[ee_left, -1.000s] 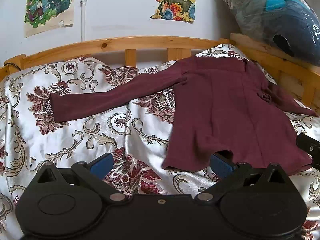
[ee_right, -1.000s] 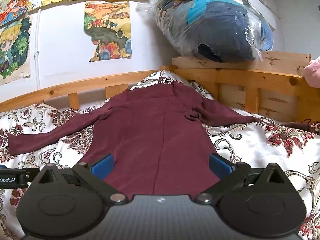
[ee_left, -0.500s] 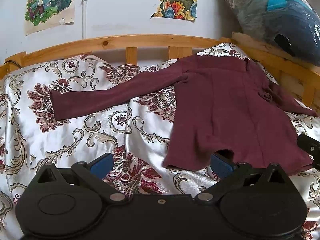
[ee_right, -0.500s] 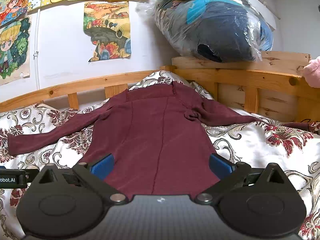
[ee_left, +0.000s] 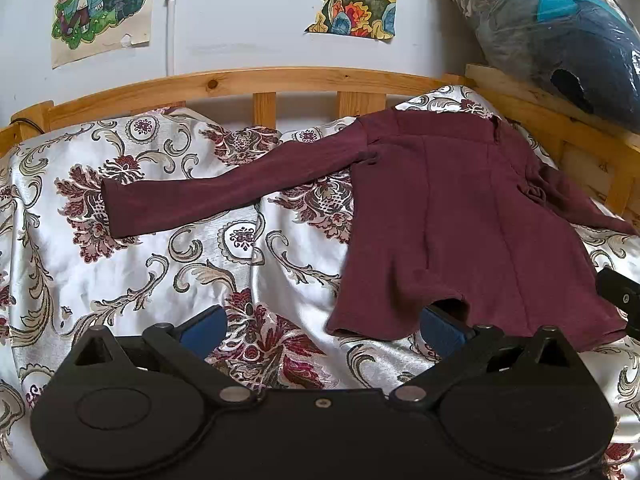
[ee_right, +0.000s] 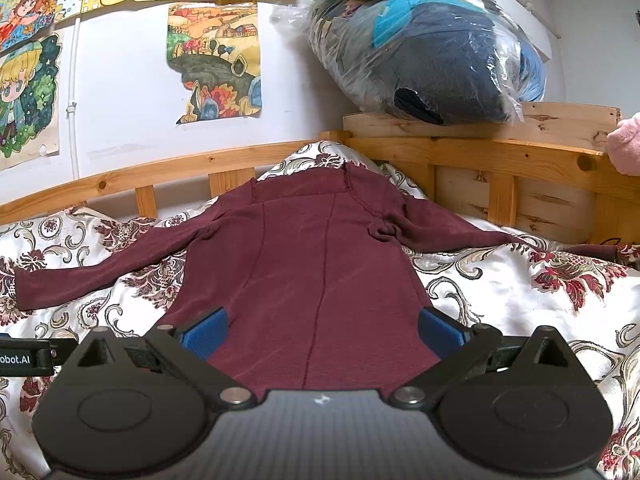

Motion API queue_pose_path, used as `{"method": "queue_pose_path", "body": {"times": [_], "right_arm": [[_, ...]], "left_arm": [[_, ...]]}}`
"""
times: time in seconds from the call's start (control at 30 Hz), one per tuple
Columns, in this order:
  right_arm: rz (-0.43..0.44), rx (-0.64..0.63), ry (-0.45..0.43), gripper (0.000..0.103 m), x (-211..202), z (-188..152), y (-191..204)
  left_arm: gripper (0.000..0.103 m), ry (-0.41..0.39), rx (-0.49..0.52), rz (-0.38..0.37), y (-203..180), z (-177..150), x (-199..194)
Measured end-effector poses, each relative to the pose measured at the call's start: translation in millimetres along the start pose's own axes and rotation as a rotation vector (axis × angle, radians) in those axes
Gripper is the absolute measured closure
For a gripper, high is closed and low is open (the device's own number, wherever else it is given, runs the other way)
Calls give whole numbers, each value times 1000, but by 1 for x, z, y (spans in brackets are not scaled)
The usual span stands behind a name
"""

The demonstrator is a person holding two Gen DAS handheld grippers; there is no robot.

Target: Fold small clothes

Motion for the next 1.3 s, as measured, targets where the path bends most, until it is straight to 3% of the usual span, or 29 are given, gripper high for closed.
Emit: {"method": "queue_pose_path", "body": {"times": [0.47, 0.53, 0.83, 1.07, 1.3], "right_arm": [[3, 1, 6, 0, 1, 0, 0], [-28, -4, 12, 0, 2, -1, 0], [-118, 22, 90, 0, 8, -5, -5], [-110, 90, 185, 0, 19, -7, -18], [-118, 117, 231, 0, 32, 4, -30]], "left_arm": [[1, 3, 5, 6, 1, 0, 0], [1, 8, 9, 8, 1, 0, 1], [1, 18, -16, 56, 8, 10, 1], [1, 40, -10, -5, 3, 28, 7], [1, 79, 98, 7, -20, 58, 23]]}}
Point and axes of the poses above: each gripper's, at about its wrist camera, not at the fingertips, and x roughly the way its jaws point, y to its left, z to its top, the point moved 5 cm from there along x, roughly the way its jaws point, and after that the axes turned 12 degrees about y, right-handed, at the moved point
